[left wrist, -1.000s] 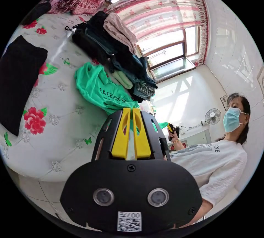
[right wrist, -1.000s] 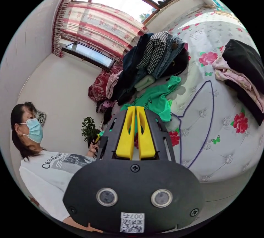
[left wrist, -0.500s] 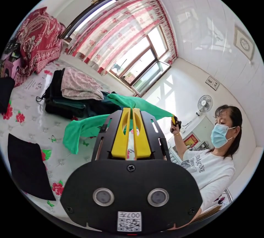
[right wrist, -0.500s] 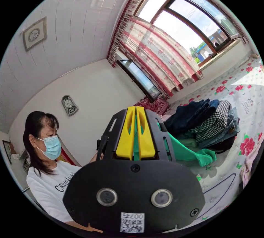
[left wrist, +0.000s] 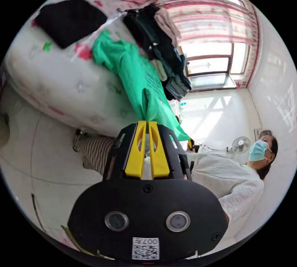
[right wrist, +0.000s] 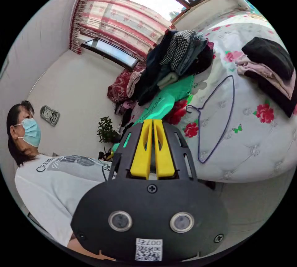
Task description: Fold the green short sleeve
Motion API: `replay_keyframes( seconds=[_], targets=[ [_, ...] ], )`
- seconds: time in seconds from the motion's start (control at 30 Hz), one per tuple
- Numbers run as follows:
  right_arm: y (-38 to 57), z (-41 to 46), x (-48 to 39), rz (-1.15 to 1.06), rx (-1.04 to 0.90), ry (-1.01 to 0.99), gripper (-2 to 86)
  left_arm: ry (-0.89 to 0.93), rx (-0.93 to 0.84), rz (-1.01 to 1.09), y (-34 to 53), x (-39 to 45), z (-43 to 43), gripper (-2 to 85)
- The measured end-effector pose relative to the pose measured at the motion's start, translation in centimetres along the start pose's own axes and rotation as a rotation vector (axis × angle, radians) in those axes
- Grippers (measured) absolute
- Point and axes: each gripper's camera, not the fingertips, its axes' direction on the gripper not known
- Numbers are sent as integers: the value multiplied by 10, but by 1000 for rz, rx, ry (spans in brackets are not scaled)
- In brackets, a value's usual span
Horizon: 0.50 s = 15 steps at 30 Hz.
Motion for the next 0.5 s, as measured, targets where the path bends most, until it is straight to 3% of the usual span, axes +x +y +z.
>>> replay_keyframes(
  seconds=[0.13,0.3,0.5],
  targets=[
    [18,24,26,109,-86,21,-2,-16,-79,-140,53,-43,40,-10],
    [-1,41,14,65,-90,0,-3,5,-153,-13,70,-23,72,-10],
    [-80,92,-15,-33,-86,-18,-1,106,94,-21,38,-28,83,-8]
  ],
)
